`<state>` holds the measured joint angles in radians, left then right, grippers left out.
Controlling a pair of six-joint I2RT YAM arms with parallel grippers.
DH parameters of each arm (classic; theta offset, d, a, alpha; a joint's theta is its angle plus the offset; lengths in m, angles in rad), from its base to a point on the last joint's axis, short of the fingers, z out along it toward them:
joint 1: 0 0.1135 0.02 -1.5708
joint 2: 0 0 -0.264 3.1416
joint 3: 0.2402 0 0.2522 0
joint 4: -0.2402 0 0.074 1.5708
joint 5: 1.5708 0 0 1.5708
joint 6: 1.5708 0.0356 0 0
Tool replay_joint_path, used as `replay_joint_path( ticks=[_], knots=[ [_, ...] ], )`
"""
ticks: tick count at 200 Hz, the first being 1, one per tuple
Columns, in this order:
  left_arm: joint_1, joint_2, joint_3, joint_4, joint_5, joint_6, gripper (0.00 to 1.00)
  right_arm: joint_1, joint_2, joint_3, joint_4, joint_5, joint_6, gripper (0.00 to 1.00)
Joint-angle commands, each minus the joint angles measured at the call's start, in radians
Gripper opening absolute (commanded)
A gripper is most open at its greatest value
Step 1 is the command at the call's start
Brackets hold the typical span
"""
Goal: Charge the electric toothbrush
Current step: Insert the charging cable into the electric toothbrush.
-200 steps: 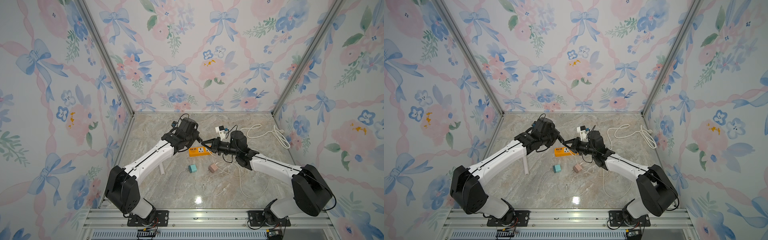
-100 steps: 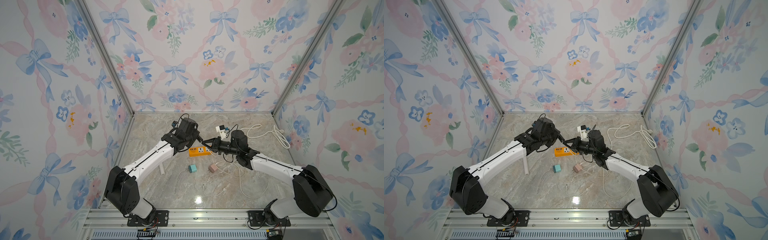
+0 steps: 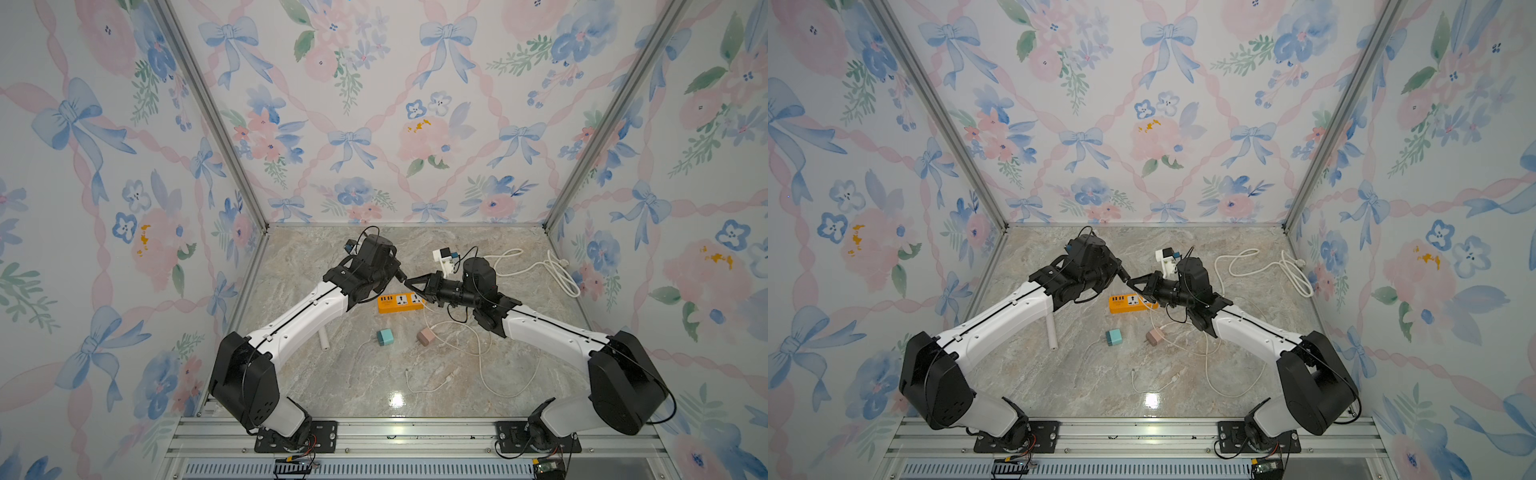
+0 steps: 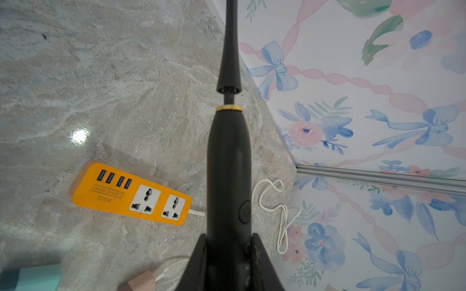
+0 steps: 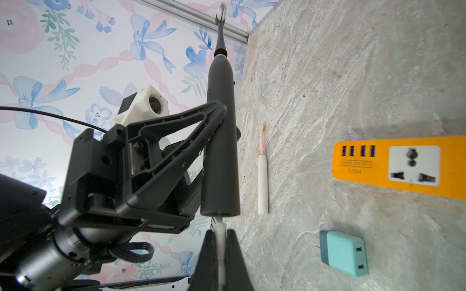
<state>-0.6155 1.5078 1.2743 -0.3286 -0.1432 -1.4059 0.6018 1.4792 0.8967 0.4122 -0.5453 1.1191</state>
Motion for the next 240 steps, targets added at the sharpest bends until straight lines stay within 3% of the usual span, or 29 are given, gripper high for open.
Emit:
replay_joint_path(
  ticks=[1,112,175,240],
  knots=[
    [-0.03,-0.023,-0.003,-0.022,0.04,0.038,0.0,-0.025,-0.016,0.025,0.074,0.063,0.001,0.0],
    [-0.051,-0.017,0.014,-0.024,0.024,0.07,0.0,-0.033,-0.022,0.015,0.106,0.099,-0.008,0.0],
    [-0.061,-0.023,0.013,-0.024,0.004,0.089,0.0,-0.051,-0.026,-0.034,0.23,0.136,0.041,0.0],
    [-0.086,-0.003,0.054,-0.023,0.018,0.103,0.0,-0.012,0.031,0.001,0.155,0.162,-0.01,0.0]
  ],
)
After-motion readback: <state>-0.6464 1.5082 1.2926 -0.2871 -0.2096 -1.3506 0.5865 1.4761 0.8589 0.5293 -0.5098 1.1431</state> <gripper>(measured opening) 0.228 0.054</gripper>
